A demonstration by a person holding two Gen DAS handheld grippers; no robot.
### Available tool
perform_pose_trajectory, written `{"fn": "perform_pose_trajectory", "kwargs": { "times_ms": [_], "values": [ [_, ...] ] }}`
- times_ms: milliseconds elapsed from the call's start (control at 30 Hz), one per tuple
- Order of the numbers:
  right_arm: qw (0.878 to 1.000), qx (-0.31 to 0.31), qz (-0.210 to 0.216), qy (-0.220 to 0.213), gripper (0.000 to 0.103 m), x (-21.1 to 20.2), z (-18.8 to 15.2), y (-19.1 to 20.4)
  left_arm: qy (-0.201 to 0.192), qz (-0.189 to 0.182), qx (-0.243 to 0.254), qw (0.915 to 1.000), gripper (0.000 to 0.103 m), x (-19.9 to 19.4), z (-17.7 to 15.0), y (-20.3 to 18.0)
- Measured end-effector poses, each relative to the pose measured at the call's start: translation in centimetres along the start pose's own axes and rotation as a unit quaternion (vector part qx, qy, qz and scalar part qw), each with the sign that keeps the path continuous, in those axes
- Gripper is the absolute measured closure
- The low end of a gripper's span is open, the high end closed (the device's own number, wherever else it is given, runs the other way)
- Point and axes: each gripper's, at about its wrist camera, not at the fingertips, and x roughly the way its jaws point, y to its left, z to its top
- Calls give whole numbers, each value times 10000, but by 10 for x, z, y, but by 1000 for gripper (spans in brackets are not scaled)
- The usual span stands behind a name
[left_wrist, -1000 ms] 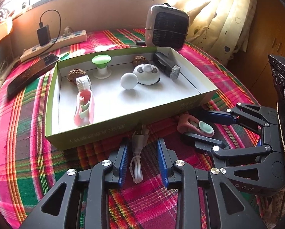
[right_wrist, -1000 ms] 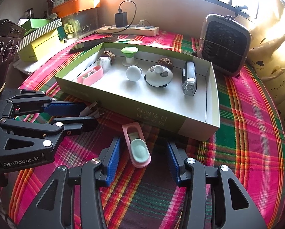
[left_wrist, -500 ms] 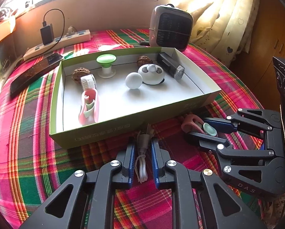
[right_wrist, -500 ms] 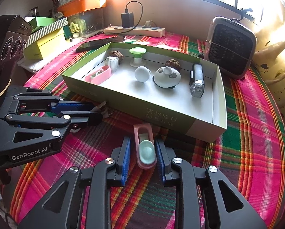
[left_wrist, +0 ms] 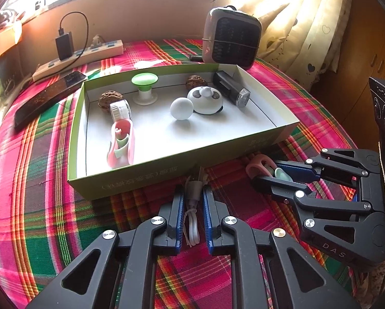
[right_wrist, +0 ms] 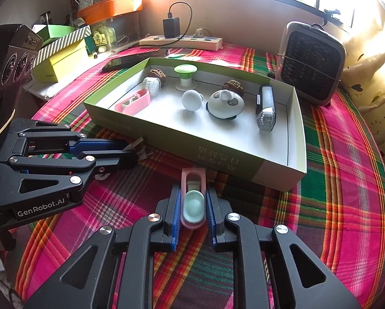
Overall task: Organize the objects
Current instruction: 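Close the left tool on the white cable while the right tool grasps the pink-and-mint clip, then lift the cable and pink clip off the cloth with both tools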
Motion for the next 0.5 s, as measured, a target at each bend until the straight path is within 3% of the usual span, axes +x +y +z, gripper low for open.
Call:
{"fn": "perform_pose_trajectory", "kwargs": {
  "times_ms": [500],
  "values": [
    [10000, 87, 3, -14, 85, -1, 0, -3, -4, 10, -1, 10000, 92, -2, -1, 0]
  ]
}}
